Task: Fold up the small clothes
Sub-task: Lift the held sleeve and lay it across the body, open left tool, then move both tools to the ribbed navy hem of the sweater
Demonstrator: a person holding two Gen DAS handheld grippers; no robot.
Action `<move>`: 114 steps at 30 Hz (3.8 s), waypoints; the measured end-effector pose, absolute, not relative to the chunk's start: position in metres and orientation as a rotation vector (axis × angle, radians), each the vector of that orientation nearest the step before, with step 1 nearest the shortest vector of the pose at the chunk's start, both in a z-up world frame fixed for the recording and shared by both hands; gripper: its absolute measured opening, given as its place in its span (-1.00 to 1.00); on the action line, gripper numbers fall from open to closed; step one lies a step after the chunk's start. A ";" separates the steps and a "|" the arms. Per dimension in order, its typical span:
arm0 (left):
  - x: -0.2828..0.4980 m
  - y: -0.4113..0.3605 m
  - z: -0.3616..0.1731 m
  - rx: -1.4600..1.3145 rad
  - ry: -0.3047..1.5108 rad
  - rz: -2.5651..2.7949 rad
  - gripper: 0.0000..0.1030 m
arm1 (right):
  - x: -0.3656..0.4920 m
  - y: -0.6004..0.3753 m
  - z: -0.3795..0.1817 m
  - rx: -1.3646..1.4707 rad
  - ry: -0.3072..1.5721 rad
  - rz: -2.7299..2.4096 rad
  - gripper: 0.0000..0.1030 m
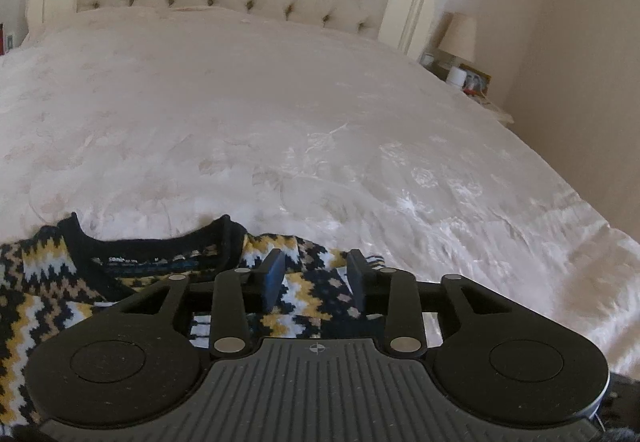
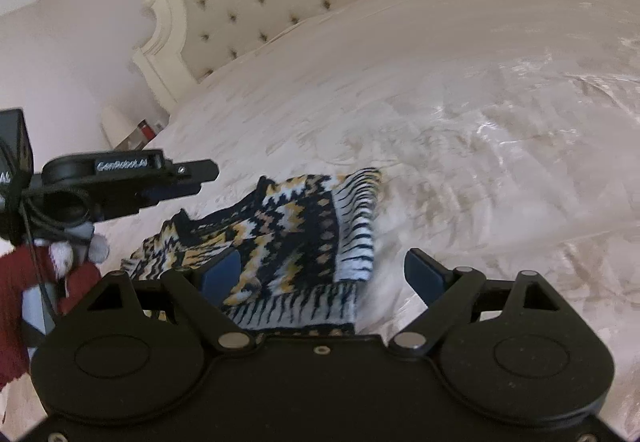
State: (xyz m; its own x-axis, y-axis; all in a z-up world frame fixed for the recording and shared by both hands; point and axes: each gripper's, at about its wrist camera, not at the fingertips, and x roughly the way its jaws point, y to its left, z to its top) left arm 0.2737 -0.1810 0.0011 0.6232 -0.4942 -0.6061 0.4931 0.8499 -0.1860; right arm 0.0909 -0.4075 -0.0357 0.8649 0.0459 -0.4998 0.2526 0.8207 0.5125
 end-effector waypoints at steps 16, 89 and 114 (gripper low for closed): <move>0.260 -0.071 -0.067 0.135 0.799 -0.293 -0.18 | 0.095 -0.411 -0.050 0.602 0.563 -0.142 0.75; 0.036 0.075 -0.086 -0.057 0.997 -0.387 0.52 | -0.037 -0.297 -0.084 0.576 0.906 -0.105 0.99; 0.032 0.056 -0.103 -0.012 1.016 -0.462 0.97 | -0.063 -0.284 -0.100 0.777 0.924 0.054 1.00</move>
